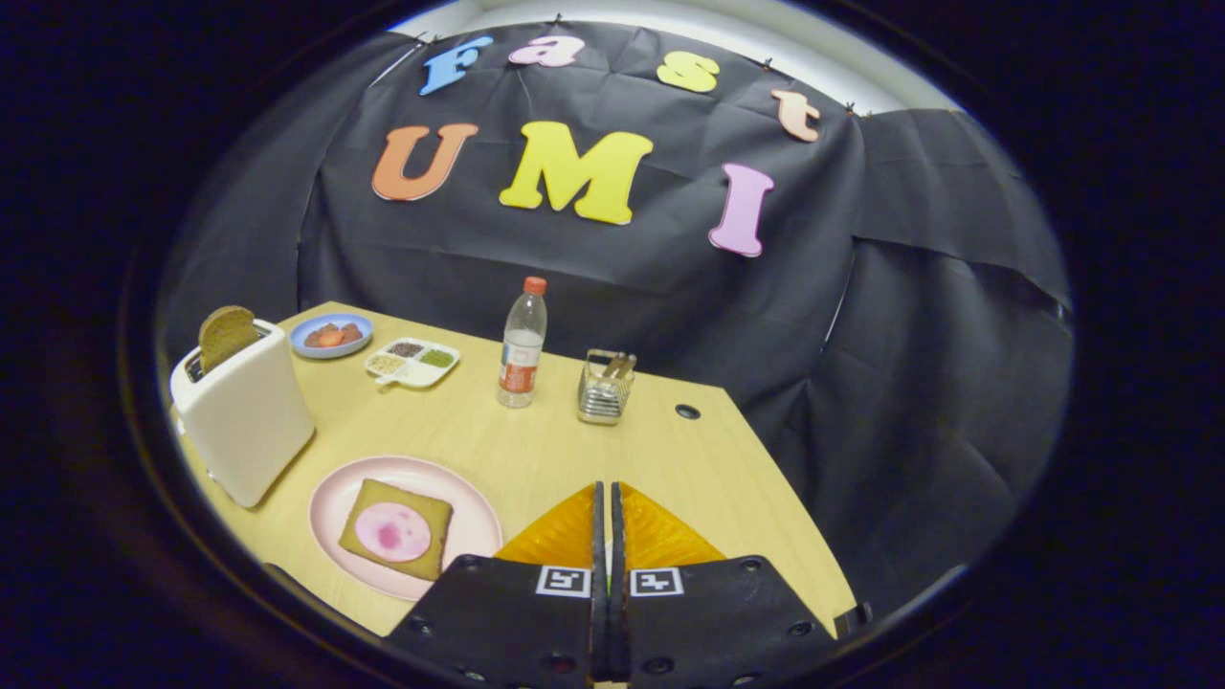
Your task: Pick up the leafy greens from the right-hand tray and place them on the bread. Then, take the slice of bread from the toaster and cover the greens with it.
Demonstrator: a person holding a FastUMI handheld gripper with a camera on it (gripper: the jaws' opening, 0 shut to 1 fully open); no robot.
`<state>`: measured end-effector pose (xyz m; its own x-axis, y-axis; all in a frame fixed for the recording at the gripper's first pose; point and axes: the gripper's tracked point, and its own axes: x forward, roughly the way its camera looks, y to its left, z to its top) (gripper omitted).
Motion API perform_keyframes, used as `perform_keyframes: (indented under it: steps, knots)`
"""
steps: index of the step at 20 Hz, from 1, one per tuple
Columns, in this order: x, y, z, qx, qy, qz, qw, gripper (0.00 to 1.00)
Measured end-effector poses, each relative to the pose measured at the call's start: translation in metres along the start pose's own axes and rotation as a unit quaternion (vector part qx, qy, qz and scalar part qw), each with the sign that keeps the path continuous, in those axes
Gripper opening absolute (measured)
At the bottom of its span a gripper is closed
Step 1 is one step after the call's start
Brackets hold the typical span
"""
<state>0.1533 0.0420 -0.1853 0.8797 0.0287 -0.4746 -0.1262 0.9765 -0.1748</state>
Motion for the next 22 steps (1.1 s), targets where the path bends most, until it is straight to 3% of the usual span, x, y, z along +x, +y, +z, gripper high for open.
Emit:
perform_keyframes:
  steps: [4,7,13,16,22]
  knots:
    - [0.013,-0.004,-0.043,0.007,0.044,0.007,0.999,0.01]
    - [0.014,-0.015,-0.082,0.017,0.074,-0.014,0.997,0.37]
    - [-0.002,-0.009,-0.143,0.095,0.109,-0.03,0.989,0.92]
    - [0.0,-0.002,-0.162,0.139,0.128,-0.046,0.981,0.92]
    - [0.009,0.008,-0.175,0.173,0.155,-0.02,0.972,0.86]
